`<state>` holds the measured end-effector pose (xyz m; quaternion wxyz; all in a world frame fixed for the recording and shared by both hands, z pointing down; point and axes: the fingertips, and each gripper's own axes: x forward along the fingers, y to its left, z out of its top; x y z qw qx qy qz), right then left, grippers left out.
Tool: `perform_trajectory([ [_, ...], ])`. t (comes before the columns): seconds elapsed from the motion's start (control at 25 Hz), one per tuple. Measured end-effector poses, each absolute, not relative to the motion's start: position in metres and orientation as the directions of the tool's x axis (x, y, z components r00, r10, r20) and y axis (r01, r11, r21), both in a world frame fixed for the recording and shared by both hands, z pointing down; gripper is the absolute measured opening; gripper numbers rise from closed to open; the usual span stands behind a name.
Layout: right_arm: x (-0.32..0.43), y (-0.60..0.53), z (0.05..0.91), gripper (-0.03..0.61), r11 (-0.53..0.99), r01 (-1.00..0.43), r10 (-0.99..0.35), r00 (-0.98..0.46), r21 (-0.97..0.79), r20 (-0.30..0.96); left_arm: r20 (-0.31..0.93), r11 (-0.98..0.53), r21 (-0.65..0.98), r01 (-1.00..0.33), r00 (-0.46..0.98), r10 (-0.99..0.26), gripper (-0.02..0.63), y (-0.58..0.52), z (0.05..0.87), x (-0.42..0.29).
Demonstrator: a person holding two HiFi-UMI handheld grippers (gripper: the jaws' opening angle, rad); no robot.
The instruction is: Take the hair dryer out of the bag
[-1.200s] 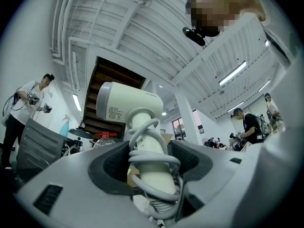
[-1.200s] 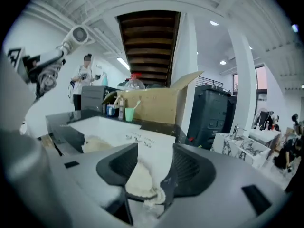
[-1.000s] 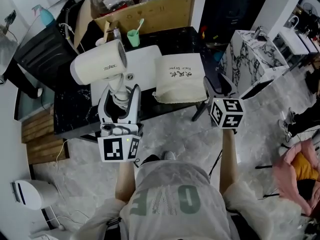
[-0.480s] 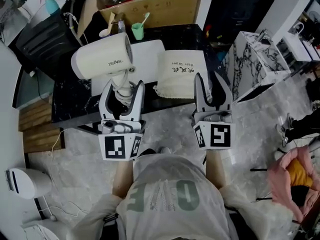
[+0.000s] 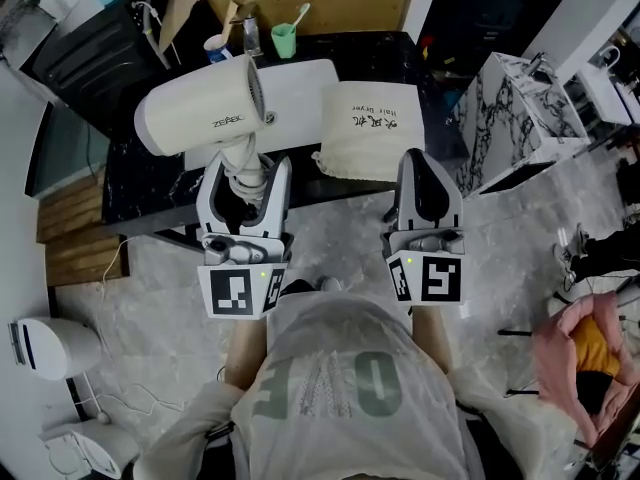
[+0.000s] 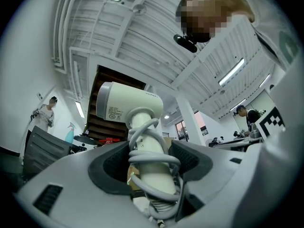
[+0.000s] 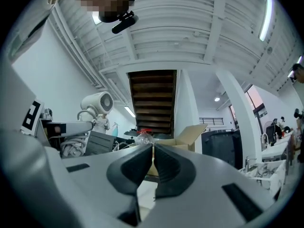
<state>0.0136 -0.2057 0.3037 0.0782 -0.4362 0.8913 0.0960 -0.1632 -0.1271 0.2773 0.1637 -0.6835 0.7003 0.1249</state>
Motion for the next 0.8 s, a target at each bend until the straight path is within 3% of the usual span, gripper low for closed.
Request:
perform_trajectory([
  [0.8, 0.019, -0.209, 0.317, 0.037, 0.596, -0.798, -0.776, -0.601, 0.091, -0.188, -0.402, 0.029, -0.064, -0.998, -0.001, -0.915, 0.282, -0.124, 0.277, -0.161],
])
